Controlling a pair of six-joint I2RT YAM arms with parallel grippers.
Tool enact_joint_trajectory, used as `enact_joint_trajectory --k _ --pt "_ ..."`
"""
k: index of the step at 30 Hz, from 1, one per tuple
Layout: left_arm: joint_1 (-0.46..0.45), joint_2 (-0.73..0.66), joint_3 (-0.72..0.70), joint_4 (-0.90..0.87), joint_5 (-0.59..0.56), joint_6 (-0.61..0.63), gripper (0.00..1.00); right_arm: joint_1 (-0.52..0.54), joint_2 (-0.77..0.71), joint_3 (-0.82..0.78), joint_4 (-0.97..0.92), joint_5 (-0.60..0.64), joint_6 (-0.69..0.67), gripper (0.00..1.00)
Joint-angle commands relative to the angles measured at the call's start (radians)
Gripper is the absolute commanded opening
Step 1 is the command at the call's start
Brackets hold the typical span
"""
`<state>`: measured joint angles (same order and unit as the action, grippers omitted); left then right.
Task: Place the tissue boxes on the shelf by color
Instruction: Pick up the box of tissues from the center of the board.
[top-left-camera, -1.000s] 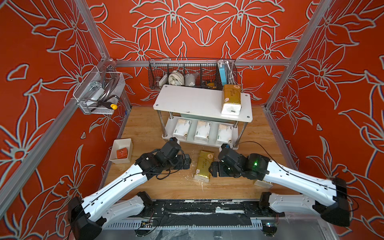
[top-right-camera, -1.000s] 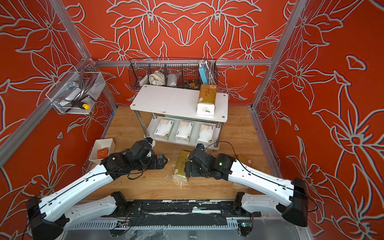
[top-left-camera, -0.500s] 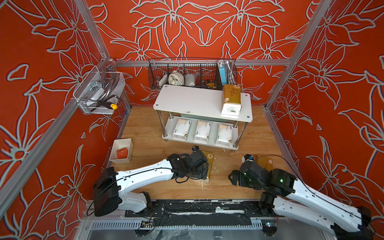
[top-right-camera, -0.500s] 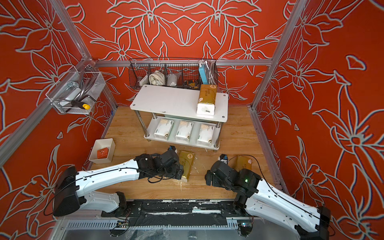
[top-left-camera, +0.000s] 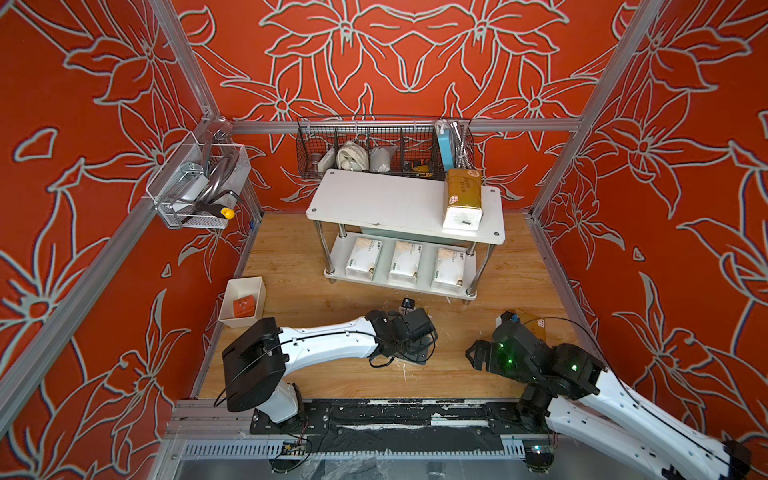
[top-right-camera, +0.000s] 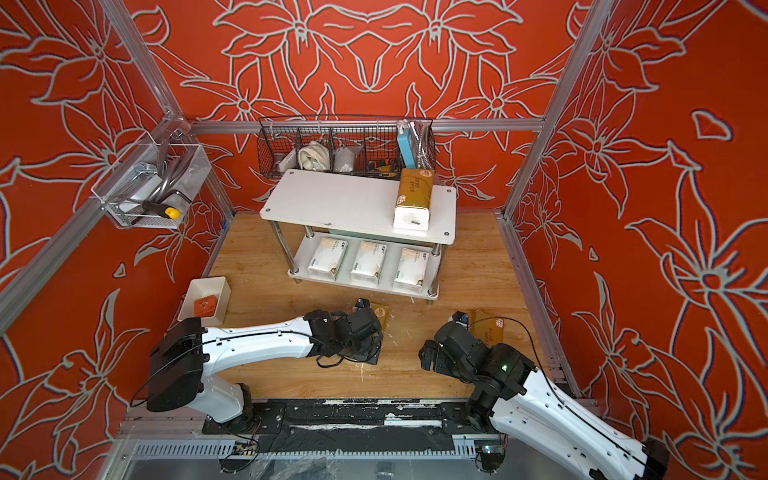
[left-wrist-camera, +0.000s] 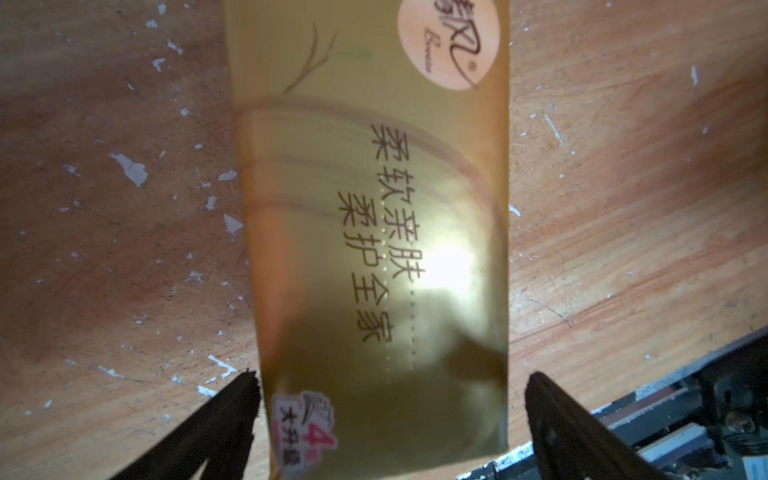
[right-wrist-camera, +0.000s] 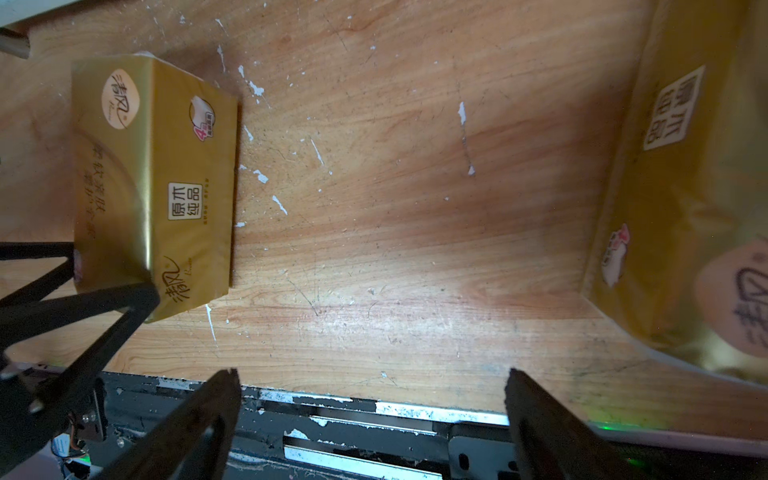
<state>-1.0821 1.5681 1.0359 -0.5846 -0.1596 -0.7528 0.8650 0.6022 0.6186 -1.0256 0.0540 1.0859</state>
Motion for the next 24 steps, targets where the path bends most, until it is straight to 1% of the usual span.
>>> enact_joint_trajectory --k 1,8,10,12,18,20,24 --pt "-0.006 0.033 0.014 0.022 -0.015 0.025 0.99 -0.013 0.011 0.003 -0.012 -0.012 -0.027 0.99" --pt "-0.006 0.087 0.01 0.051 -0.023 0.046 0.98 -0.024 0.03 0.009 0.001 -0.023 -0.034 0.99" --pt "-0.006 0.092 0.006 0.057 -0.025 0.053 0.94 -0.025 0.033 0.01 0.004 -0.025 -0.035 0.99" --pt "-0.006 0.091 -0.005 0.068 -0.023 0.056 0.87 -0.025 0.034 0.014 0.006 -0.028 -0.035 0.99" --pt "-0.006 0.067 -0.028 0.077 -0.026 0.058 0.74 -0.027 0.055 0.015 0.04 -0.058 -0.056 0.99" --pt "-0.005 0.048 -0.03 0.07 -0.028 0.059 0.72 -0.029 0.059 0.018 0.055 -0.07 -0.065 0.99" --pt "-0.006 -0.005 -0.024 0.035 -0.043 0.062 0.72 -0.029 0.058 0.023 0.081 -0.078 -0.078 0.99"
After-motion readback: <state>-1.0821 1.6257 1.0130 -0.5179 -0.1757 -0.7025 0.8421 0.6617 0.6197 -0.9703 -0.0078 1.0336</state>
